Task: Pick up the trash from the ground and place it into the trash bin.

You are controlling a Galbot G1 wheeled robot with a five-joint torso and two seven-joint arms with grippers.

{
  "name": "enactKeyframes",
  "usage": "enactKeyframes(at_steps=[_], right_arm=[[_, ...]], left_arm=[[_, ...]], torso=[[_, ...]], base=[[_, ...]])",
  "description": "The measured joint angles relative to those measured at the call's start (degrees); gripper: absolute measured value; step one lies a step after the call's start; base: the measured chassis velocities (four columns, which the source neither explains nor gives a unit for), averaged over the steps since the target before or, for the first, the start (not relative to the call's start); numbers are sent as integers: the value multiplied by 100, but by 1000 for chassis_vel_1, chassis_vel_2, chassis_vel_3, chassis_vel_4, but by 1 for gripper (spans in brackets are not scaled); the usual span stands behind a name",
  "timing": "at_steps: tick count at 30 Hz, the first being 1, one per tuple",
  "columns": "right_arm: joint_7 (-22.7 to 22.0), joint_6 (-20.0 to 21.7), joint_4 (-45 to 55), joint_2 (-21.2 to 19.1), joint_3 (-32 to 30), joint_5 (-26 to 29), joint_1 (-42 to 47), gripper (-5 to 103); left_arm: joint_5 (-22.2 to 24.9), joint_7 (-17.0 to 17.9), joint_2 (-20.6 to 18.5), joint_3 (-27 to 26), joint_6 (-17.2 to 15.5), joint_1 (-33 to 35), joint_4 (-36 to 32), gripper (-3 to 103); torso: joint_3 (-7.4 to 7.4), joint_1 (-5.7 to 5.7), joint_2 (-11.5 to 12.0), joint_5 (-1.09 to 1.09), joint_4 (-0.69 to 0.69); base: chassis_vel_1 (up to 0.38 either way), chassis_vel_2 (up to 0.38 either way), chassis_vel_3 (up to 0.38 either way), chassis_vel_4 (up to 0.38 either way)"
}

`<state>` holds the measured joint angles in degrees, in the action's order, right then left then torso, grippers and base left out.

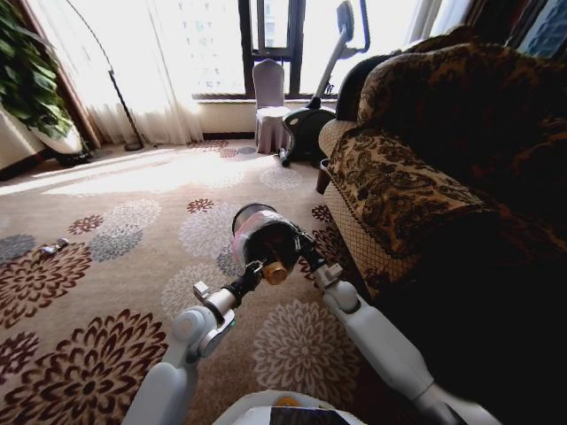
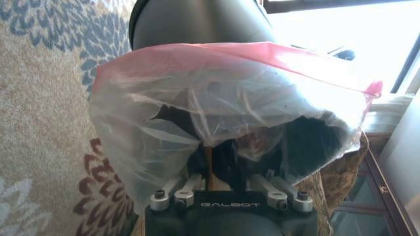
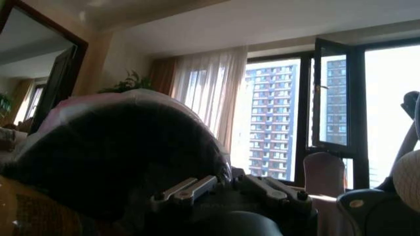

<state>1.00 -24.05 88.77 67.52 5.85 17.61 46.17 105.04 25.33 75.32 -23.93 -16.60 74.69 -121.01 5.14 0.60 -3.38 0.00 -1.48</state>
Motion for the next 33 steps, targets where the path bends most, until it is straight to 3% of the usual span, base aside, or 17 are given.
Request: enactKeyframes(at_steps=[18,28,33], right_arm=[[-8,139,371,-42,203,-95,218,0],[-5,147,394,-61,195,-100,284,0],[10,151,370,-64,192,-99,280,0]], left_arm=[[-220,41,83,12,795,-318,229,26],[-268,-68,42,46,580,-207,204,23],[-424,-216,-14,104,344,-97,143,43]], torso=[[0,0,0,0,0],[0,0,0,0,0],[0,0,0,1,0]], base=[[0,0,0,0],[0,0,0,0],[0,0,0,0]])
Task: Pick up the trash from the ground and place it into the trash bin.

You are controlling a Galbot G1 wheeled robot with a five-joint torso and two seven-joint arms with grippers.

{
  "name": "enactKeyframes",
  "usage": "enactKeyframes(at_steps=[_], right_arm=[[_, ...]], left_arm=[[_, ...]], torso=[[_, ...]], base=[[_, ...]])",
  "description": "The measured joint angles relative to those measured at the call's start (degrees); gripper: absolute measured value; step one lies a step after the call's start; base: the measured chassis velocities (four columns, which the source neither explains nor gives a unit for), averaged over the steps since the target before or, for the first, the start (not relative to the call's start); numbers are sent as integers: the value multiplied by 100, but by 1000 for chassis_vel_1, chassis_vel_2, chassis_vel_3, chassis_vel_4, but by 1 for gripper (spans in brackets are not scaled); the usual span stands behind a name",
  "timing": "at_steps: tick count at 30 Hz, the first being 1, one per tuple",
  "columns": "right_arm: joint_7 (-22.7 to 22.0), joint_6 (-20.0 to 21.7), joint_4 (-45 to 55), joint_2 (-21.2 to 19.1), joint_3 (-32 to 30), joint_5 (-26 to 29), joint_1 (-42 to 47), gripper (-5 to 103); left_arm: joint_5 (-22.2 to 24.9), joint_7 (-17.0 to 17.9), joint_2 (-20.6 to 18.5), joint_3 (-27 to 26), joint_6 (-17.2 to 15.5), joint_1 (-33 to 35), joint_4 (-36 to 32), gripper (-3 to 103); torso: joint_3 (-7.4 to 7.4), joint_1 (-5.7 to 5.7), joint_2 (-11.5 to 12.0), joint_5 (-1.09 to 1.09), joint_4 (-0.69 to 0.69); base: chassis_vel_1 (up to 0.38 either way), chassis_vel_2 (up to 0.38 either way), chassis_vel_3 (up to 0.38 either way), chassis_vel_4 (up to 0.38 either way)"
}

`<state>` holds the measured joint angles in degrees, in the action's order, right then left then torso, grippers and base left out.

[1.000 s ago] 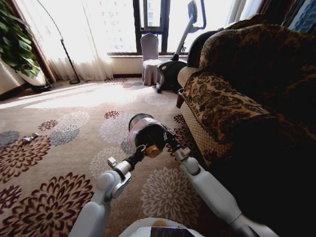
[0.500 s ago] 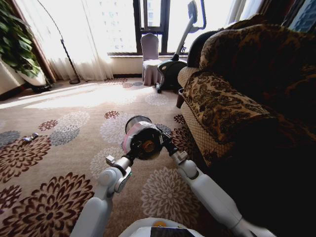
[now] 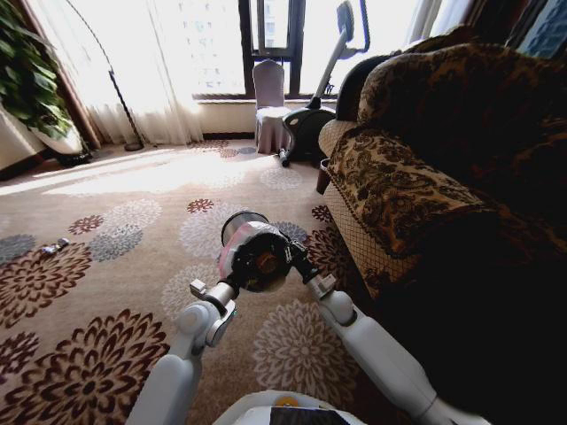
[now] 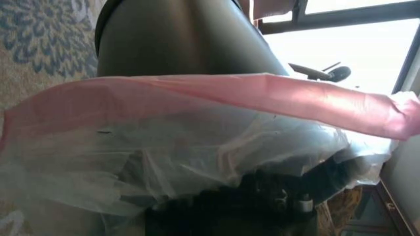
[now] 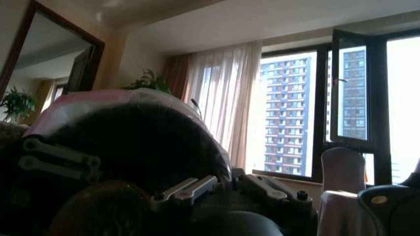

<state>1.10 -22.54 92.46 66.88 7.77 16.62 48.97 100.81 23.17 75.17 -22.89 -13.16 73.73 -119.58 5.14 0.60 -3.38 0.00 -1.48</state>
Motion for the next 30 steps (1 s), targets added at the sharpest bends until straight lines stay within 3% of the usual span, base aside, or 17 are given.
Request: enactKeyframes(at_steps=[3,7,9,11,13,16,30], right_arm=[[2,1,-17,0,-10,2,-5,0],[8,6,-40,1,-23,12,-7,0],[8,6,-42,0,-26,13,-7,0],[9,30,-49,-11,-29,32,-24,0],[9,66,-53,-24,-21,55,-47,0],[8,152,-80,-83,10,159,-183,0],[1,532,-80,-308,-61,624,-488,0]], left_arm=[[-125,-99,-32,28,-90,50,-32,48],[-281,-258,-95,48,-240,135,-148,70],[-295,-266,-104,48,-253,146,-166,70],[-356,-276,-130,66,-286,203,-254,86],[-387,-278,-141,87,-287,236,-290,86],[-516,-300,-166,160,-297,386,-426,98],[-896,-371,-279,240,-366,698,-854,100]], torso=[[0,0,0,0,0],[0,0,0,0,0],[0,0,0,0,0],[0,0,0,0,0],[0,0,0,0,0],[0,0,0,0,0],[0,0,0,0,0]], base=[[0,0,0,0],[0,0,0,0],[0,0,0,0],[0,0,0,0],[0,0,0,0],[0,0,0,0],[0,0,0,0]])
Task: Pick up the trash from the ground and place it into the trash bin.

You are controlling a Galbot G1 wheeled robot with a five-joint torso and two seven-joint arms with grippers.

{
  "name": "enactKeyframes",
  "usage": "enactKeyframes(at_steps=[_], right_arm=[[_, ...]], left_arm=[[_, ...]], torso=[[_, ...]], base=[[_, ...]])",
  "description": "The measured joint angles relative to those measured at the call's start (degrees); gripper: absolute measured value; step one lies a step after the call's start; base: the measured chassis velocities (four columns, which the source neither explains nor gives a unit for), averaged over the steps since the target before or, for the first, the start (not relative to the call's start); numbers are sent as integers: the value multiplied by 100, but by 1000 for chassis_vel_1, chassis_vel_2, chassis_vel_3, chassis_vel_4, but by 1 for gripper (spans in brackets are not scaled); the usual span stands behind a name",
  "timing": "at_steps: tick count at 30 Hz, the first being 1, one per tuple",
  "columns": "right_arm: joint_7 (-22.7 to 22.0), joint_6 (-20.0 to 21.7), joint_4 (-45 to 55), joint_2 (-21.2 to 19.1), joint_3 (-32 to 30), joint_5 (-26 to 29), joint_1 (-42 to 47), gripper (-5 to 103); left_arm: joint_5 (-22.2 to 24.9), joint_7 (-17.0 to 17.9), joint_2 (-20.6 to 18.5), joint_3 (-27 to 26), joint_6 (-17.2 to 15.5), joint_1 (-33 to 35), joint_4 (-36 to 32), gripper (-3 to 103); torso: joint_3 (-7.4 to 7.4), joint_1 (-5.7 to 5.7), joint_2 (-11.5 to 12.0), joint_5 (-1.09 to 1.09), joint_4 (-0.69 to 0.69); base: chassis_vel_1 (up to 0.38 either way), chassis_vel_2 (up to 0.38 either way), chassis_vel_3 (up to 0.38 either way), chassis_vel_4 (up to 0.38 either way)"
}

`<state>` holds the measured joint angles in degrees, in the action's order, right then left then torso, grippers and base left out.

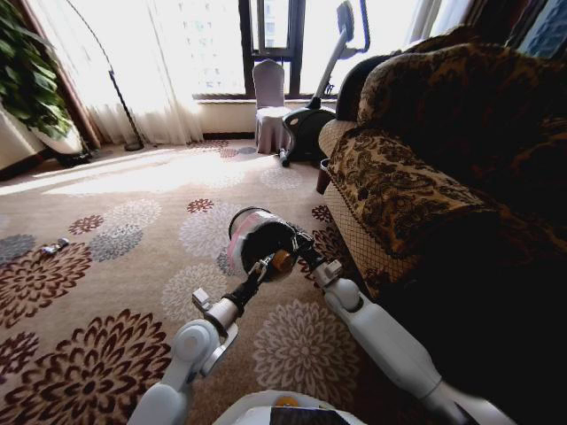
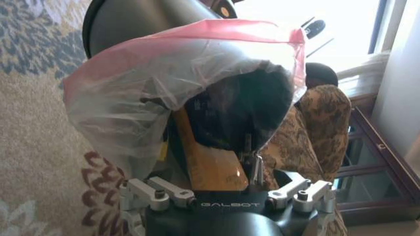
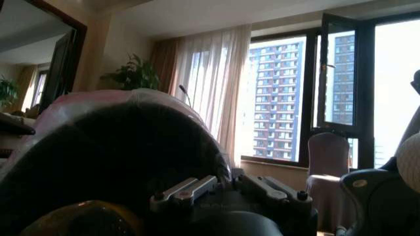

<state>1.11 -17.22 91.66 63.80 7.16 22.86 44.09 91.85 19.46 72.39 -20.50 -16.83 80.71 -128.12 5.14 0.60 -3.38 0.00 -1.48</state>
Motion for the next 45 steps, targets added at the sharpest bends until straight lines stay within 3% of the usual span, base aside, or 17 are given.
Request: enactKeyframes(at_steps=[5,8,11,12,13,15,16,17,19,20,22,23,25,29,36,39,45], right_arm=[[-1,53,-79,-6,-36,-11,-1,0],[-1,80,-156,-15,-33,-13,-60,0],[-7,167,-246,18,-38,75,-139,0],[-7,167,-246,18,-38,75,-139,0],[-5,236,-246,38,-43,207,-141,0],[-5,252,-252,47,-57,361,-138,0],[-6,278,-255,45,-85,462,-113,0],[-6,278,-255,45,-85,462,-113,0],[-6,367,-280,11,-102,525,-76,0],[-6,367,-280,11,-102,525,-76,0],[-10,598,-246,-34,-132,575,-43,0],[-10,598,-246,-34,-132,575,-43,0],[-10,873,-128,-98,-124,736,-32,0],[-13,1019,23,-106,-54,999,-10,0],[-11,1184,352,-129,64,1231,153,0],[-9,1132,484,-123,51,1209,273,0],[-9,985,569,-119,-77,1061,494,0]], left_arm=[[-181,-53,-61,77,-149,35,-191,100],[-703,-215,-115,177,-174,80,-283,100],[-1728,-715,-241,298,-141,183,-356,100],[-1728,-715,-241,298,-141,183,-356,100],[-2581,-1062,-310,335,63,238,-330,100],[-3518,-1459,-357,316,394,268,-194,100],[-4296,-1785,-393,212,736,276,-128,100],[-4296,-1785,-393,212,736,276,-128,100],[-5380,-2183,-426,-25,1229,286,-165,100],[-5380,-2183,-426,-25,1229,286,-165,100],[-6261,-2741,-466,-318,2023,247,-189,100],[-6261,-2741,-466,-318,2023,247,-189,100],[-6585,-3013,-504,-568,2642,179,-201,100],[-6598,-3024,-419,-988,3082,9,52,100],[-6417,-2938,-480,-1908,3262,-404,810,100],[-6319,-2842,-590,-2362,3205,-535,1528,100],[-6296,-2650,-612,-2563,3211,-350,2293,100]], torso=[[0,0,0,0,0],[0,0,0,0,0],[0,0,0,-1,1],[0,0,0,-1,1],[0,0,0,0,-1],[0,0,0,0,-1],[0,0,0,-1,-1],[0,0,0,-1,-1],[0,0,0,-1,0],[0,0,0,-1,0],[0,0,0,0,1],[0,0,0,0,1],[0,0,0,-1,1],[0,0,0,-1,-1],[0,0,0,-2,0],[0,0,0,-2,0],[0,0,0,-3,0]], base=[[0,0,0,0],[0,0,0,0],[0,0,0,0],[0,0,0,0],[0,0,0,0],[0,0,0,0],[0,0,0,0],[0,0,0,0],[0,0,0,0],[0,0,0,0],[0,0,0,0],[0,0,0,0],[0,0,0,0],[0,0,0,0],[0,0,0,0],[0,0,0,0],[0,0,0,0]])
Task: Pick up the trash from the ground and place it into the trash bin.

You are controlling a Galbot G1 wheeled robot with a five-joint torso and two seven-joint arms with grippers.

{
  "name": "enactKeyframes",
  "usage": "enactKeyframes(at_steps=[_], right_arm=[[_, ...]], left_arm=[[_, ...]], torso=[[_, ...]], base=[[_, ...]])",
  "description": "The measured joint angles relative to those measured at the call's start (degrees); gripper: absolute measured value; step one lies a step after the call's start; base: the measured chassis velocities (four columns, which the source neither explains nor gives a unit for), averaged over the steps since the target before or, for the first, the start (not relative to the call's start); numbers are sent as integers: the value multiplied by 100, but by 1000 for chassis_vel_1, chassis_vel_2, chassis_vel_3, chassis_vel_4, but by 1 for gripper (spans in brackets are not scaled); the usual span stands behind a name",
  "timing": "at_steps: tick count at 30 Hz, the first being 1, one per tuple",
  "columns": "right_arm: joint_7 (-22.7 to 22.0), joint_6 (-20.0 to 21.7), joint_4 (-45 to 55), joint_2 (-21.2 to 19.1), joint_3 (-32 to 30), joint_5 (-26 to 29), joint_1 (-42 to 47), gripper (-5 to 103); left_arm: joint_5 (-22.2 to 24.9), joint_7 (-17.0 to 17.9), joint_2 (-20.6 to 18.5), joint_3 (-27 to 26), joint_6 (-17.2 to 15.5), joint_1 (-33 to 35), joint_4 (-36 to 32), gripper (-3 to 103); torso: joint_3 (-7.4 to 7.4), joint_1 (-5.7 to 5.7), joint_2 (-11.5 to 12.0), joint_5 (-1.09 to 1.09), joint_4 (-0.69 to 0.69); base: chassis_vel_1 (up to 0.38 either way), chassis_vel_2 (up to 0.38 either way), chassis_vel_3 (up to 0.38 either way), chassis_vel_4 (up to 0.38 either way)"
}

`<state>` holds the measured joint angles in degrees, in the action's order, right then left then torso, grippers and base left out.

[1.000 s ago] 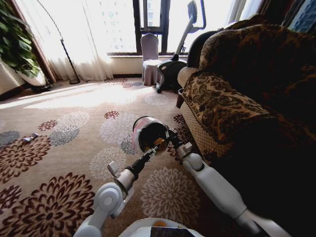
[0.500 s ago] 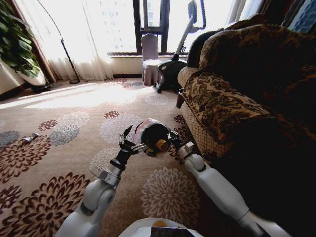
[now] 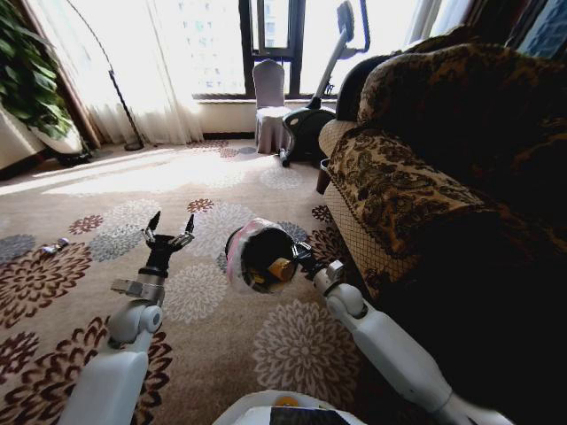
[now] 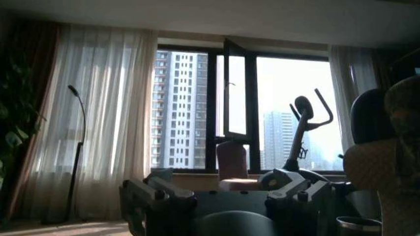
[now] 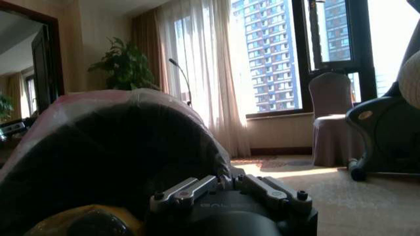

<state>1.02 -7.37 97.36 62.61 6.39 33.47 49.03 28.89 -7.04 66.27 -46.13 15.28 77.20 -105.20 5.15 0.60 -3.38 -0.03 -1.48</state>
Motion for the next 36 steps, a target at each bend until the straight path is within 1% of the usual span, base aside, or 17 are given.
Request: enactKeyframes(at_steps=[2,8,12,15,18,21,22,23,25,26,27,28,30,32,33,34,36], right_arm=[[-2,-71,0,22,-73,-147,124,0],[-1,-136,8,88,-115,-244,229,0],[0,-158,35,89,-136,-266,279,0],[2,-176,61,73,-163,-268,324,0],[2,-191,89,59,-190,-268,366,0],[3,-195,107,43,-205,-267,415,0],[2,-215,136,25,-215,-273,445,0],[3,-237,193,-6,-219,-335,479,0],[2,-239,210,-13,-226,-362,489,0],[2,-244,234,-22,-228,-387,506,0],[3,-245,259,-23,-228,-401,523,0],[4,-246,278,-22,-228,-406,534,0],[5,-252,302,-15,-229,-424,579,0],[5,-252,302,-14,-228,-439,597,0],[5,-252,302,-8,-226,-456,613,0],[5,-252,302,-8,-226,-456,613,0],[5,-257,303,13,-226,-462,625,0]], left_arm=[[122,117,53,-16,-73,154,122,100],[135,181,181,-71,-172,181,238,100],[153,210,199,-71,-242,137,283,100],[179,253,222,-52,-279,138,284,100],[182,267,243,-30,-292,154,282,100],[182,271,257,-7,-300,165,267,100],[176,281,270,9,-310,167,256,100],[175,299,283,19,-334,170,247,100],[174,306,285,19,-339,171,246,100],[173,312,287,20,-345,172,246,100],[173,316,286,17,-347,170,251,100],[175,319,286,14,-349,170,255,100],[361,355,289,9,-443,199,176,100],[452,378,291,9,-494,213,116,100],[535,402,294,8,-544,222,68,103],[535,402,294,8,-544,222,68,103],[550,411,297,5,-558,219,79,99]], torso=[[0,0,0,2,1],[0,0,0,5,1],[0,0,0,1,0],[0,0,0,7,-1],[0,0,0,-2,-1],[0,0,0,2,-1],[-1,-1,0,10,1],[-1,0,0,-2,1],[0,0,0,-2,0],[0,0,0,0,0],[-1,-1,0,10,0],[-1,-1,0,9,-1],[0,0,0,-1,-1],[0,0,0,0,-1],[0,-1,0,5,-1],[0,-1,0,5,-1],[0,0,0,2,0]], base=[[35,29,-31,-39],[103,106,-103,-115],[215,221,-215,-227],[285,265,-255,-283],[273,279,-267,-282],[300,329,-300,-284],[317,324,-340,-346],[361,333,-372,-349],[361,333,-372,-343],[381,372,-372,-379],[381,386,-362,-379],[361,386,-362,-356],[372,373,-366,-351],[372,370,-355,-347],[368,351,-352,-358],[368,351,-352,-358],[360,348,-353,-343]])
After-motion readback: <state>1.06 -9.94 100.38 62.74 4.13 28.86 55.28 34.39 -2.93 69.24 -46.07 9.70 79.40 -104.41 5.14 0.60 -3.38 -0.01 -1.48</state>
